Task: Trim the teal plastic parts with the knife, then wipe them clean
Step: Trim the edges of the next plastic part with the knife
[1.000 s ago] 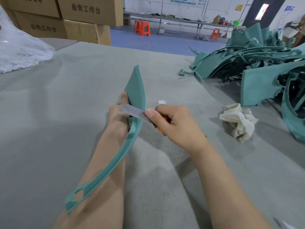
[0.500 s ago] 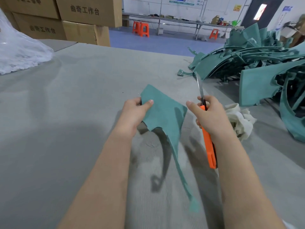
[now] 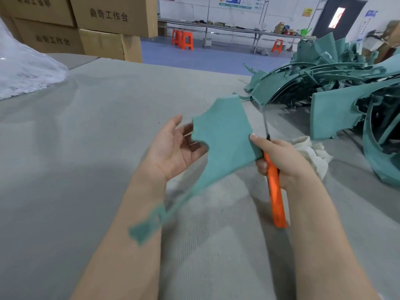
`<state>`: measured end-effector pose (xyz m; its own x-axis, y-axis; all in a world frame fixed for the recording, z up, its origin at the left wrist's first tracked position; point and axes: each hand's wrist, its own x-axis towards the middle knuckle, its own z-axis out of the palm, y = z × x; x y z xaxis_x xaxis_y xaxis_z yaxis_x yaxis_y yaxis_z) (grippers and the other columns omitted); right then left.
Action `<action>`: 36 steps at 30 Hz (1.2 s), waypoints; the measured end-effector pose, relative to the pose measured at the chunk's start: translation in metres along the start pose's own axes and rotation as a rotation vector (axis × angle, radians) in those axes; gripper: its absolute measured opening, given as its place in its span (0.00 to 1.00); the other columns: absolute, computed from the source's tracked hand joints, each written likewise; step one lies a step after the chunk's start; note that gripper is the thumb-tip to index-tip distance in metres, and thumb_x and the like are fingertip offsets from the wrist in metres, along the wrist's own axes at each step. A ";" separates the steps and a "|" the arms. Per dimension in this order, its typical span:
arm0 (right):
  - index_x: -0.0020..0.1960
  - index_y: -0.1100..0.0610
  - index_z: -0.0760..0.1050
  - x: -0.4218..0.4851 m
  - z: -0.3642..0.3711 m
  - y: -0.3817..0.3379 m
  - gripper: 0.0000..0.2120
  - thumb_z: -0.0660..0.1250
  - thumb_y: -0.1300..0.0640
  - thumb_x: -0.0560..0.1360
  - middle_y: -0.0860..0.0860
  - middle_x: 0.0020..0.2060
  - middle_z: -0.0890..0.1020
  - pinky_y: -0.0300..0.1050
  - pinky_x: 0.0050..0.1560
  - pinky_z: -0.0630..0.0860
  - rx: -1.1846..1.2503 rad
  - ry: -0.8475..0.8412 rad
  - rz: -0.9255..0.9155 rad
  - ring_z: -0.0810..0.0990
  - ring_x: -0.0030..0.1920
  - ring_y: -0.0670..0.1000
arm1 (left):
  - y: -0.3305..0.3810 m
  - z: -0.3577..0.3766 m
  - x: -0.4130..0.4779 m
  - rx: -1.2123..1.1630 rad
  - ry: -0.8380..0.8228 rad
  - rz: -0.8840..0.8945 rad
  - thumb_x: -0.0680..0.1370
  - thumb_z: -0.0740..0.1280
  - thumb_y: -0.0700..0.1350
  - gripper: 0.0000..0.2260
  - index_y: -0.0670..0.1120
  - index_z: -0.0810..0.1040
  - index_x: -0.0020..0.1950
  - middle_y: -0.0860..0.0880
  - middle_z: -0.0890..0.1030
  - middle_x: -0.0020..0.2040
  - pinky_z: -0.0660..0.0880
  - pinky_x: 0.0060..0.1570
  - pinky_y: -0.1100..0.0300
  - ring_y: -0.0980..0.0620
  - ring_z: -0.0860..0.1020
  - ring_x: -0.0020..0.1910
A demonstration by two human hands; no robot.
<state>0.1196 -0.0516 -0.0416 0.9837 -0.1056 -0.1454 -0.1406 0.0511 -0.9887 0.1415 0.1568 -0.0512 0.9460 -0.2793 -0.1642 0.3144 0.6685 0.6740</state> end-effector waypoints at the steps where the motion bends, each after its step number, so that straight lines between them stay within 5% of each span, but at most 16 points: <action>1: 0.40 0.60 0.71 0.000 0.003 -0.001 0.11 0.67 0.56 0.78 0.48 0.23 0.71 0.34 0.19 0.61 0.101 0.010 0.027 0.64 0.18 0.45 | -0.002 0.003 -0.001 -0.025 -0.022 0.038 0.83 0.54 0.47 0.14 0.42 0.75 0.47 0.46 0.81 0.35 0.79 0.34 0.61 0.51 0.80 0.30; 6: 0.41 0.58 0.69 -0.001 0.022 -0.001 0.08 0.65 0.60 0.78 0.50 0.26 0.72 0.34 0.17 0.63 0.405 0.028 0.095 0.65 0.18 0.44 | -0.034 0.018 -0.005 0.528 -0.064 0.076 0.78 0.63 0.33 0.08 0.42 0.77 0.54 0.46 0.83 0.48 0.80 0.51 0.54 0.50 0.82 0.50; 10: 0.40 0.58 0.71 -0.003 0.029 -0.002 0.08 0.66 0.60 0.78 0.50 0.29 0.71 0.33 0.18 0.63 0.465 0.022 0.078 0.66 0.18 0.43 | -0.036 0.023 -0.006 0.452 -0.193 0.097 0.73 0.70 0.41 0.12 0.48 0.77 0.55 0.51 0.82 0.54 0.72 0.64 0.50 0.51 0.78 0.61; 14: 0.45 0.60 0.73 -0.008 0.033 -0.003 0.06 0.67 0.59 0.78 0.52 0.32 0.73 0.35 0.19 0.64 0.247 0.034 -0.055 0.66 0.19 0.44 | -0.036 0.030 0.000 0.160 -0.087 0.141 0.73 0.70 0.52 0.14 0.51 0.78 0.57 0.51 0.84 0.52 0.77 0.53 0.55 0.53 0.82 0.52; 17: 0.48 0.60 0.74 -0.013 0.039 -0.002 0.11 0.66 0.52 0.78 0.51 0.32 0.80 0.36 0.22 0.65 0.040 -0.012 -0.167 0.67 0.20 0.45 | -0.036 0.029 0.005 -0.171 0.139 0.138 0.79 0.65 0.46 0.07 0.46 0.77 0.55 0.46 0.84 0.45 0.80 0.38 0.60 0.51 0.83 0.41; 20: 0.44 0.58 0.74 -0.014 0.041 -0.004 0.18 0.61 0.42 0.79 0.49 0.29 0.76 0.37 0.23 0.66 -0.036 0.099 -0.208 0.68 0.21 0.45 | -0.030 0.021 0.004 -0.310 0.228 0.126 0.79 0.63 0.40 0.05 0.42 0.77 0.46 0.46 0.83 0.34 0.79 0.31 0.64 0.54 0.82 0.30; 24: 0.41 0.56 0.73 -0.010 0.034 -0.002 0.22 0.53 0.42 0.82 0.50 0.31 0.73 0.41 0.28 0.69 -0.143 0.311 -0.301 0.71 0.24 0.46 | -0.026 0.017 -0.002 -0.372 0.181 0.080 0.78 0.63 0.37 0.06 0.40 0.77 0.43 0.44 0.82 0.40 0.76 0.28 0.66 0.54 0.82 0.30; 28: 0.42 0.62 0.73 -0.009 0.030 0.001 0.24 0.53 0.43 0.81 0.60 0.36 0.78 0.58 0.42 0.74 -0.361 0.485 -0.540 0.76 0.38 0.61 | -0.028 0.021 -0.005 -0.313 0.092 -0.018 0.78 0.62 0.37 0.07 0.39 0.78 0.42 0.43 0.83 0.39 0.76 0.25 0.66 0.56 0.79 0.26; 36: 0.41 0.64 0.73 -0.010 0.030 0.003 0.27 0.52 0.42 0.81 0.61 0.36 0.79 0.52 0.41 0.72 -0.416 0.540 -0.662 0.76 0.39 0.60 | -0.028 0.023 -0.008 -0.330 0.011 -0.122 0.73 0.64 0.38 0.10 0.38 0.76 0.53 0.44 0.84 0.35 0.75 0.24 0.67 0.58 0.79 0.25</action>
<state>0.1130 -0.0202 -0.0417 0.7082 -0.4363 0.5550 0.2959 -0.5303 -0.7945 0.1233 0.1244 -0.0525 0.9004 -0.3643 -0.2379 0.4315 0.8183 0.3799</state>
